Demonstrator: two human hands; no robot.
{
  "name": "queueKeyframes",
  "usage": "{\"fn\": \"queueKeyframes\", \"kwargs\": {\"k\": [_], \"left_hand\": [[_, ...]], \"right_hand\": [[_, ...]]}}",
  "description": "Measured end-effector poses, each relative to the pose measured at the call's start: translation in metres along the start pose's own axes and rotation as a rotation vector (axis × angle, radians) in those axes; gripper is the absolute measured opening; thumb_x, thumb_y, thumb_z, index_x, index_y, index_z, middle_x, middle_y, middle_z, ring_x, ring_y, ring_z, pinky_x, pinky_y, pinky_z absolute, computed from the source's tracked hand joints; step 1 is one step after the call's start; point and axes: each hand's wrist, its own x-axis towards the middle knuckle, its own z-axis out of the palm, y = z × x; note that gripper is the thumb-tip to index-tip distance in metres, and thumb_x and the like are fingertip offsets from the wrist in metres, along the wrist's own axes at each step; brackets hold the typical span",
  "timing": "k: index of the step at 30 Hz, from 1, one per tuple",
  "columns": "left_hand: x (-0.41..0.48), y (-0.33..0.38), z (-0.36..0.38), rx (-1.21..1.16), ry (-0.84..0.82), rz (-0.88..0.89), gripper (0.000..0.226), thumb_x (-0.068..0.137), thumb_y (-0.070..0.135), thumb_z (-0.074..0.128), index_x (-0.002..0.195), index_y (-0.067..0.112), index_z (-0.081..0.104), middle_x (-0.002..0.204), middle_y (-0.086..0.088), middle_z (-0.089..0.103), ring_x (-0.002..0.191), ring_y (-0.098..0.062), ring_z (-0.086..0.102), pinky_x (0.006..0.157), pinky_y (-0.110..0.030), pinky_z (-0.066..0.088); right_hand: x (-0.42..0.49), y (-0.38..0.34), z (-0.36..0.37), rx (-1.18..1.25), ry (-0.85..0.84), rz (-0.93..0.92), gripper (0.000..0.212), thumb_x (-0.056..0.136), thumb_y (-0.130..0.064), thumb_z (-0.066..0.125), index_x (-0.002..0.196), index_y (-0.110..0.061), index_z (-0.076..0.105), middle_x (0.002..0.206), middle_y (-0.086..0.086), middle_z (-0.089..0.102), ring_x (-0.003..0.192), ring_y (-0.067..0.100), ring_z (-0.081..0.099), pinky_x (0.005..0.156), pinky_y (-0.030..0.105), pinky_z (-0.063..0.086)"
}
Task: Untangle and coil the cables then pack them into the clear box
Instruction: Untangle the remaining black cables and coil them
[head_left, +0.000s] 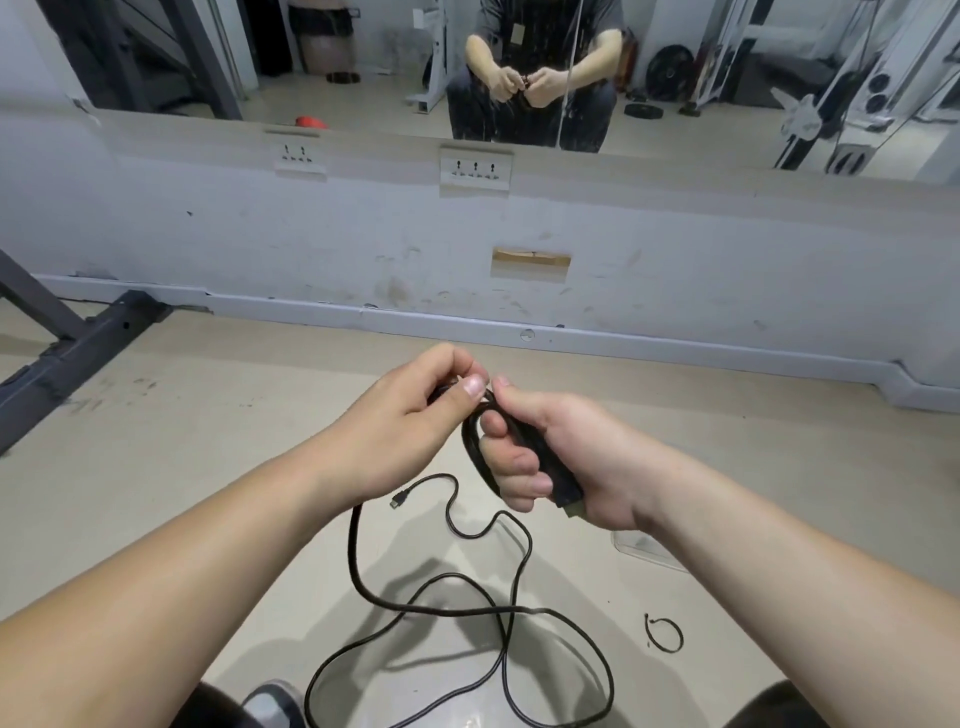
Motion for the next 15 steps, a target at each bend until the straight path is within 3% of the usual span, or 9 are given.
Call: {"fn": "queueKeyframes", "kwargs": {"k": [1,3,5,8,11,13,15], "left_hand": [[-0.002,0.0,0.002,-0.027,-0.04,-0.028,0.027,0.1,0.054,0.045,0.103,0.034,0.062,0.084,0.002,0.066,0.076,-0.024,0.058,0.069,-0.041,0.053],[-0.004,-0.001,0.011,-0.156,-0.095,-0.102,0.03,0.101,0.057,0.04,0.094,0.04,0.063,0.072,0.005,0.053,0.059,-0.014,0.046,0.053,-0.027,0.042],[-0.003,-0.003,0.021,-0.347,-0.082,-0.208,0.039,0.108,0.053,0.038,0.087,0.036,0.066,0.075,-0.009,0.043,0.054,-0.014,0.038,0.049,-0.026,0.034],[-0.001,-0.009,0.029,-0.585,-0.081,-0.437,0.046,0.108,0.052,0.038,0.097,0.019,0.067,0.069,-0.014,0.042,0.049,-0.021,0.039,0.049,-0.031,0.043],[-0.006,-0.018,0.043,-0.479,-0.161,-0.556,0.04,0.111,0.039,0.032,0.108,0.012,0.062,0.057,-0.003,0.048,0.045,-0.018,0.042,0.053,-0.034,0.053],[-0.014,-0.018,0.057,-0.323,-0.252,-0.58,0.033,0.112,0.037,0.03,0.119,0.017,0.056,0.056,-0.002,0.05,0.042,-0.017,0.047,0.055,-0.034,0.057],[-0.021,-0.013,0.07,-0.225,-0.342,-0.568,0.017,0.112,0.033,0.035,0.114,0.02,0.046,0.062,-0.007,0.054,0.04,-0.017,0.051,0.054,-0.035,0.057]], "right_hand": [[-0.001,-0.001,0.0,0.027,-0.028,0.003,0.045,0.104,-0.056,0.042,0.077,-0.021,0.047,0.059,-0.001,0.03,0.043,0.015,0.027,0.051,0.029,0.034],[-0.002,0.0,0.002,0.084,-0.062,-0.002,0.045,0.103,-0.054,0.047,0.073,-0.022,0.047,0.056,-0.003,0.03,0.04,0.013,0.027,0.049,0.028,0.035],[-0.003,0.0,0.005,0.161,-0.056,-0.015,0.041,0.104,-0.048,0.049,0.073,-0.021,0.046,0.056,0.0,0.037,0.04,0.014,0.033,0.049,0.028,0.035],[0.0,-0.008,0.004,0.409,0.037,-0.079,0.043,0.105,-0.046,0.046,0.071,-0.02,0.047,0.076,0.013,0.07,0.047,0.02,0.058,0.049,0.026,0.05],[0.003,-0.023,-0.009,0.55,0.175,-0.233,0.048,0.108,-0.047,0.037,0.071,-0.018,0.047,0.117,0.023,0.073,0.079,0.027,0.076,0.054,0.026,0.056],[0.007,-0.021,-0.016,0.529,0.319,-0.25,0.049,0.11,-0.043,0.035,0.075,-0.012,0.05,0.123,0.026,0.07,0.102,0.033,0.075,0.066,0.032,0.063],[0.016,-0.012,-0.016,0.41,0.44,-0.232,0.045,0.111,-0.04,0.036,0.086,-0.007,0.054,0.125,0.026,0.068,0.108,0.034,0.073,0.082,0.039,0.064]]}}
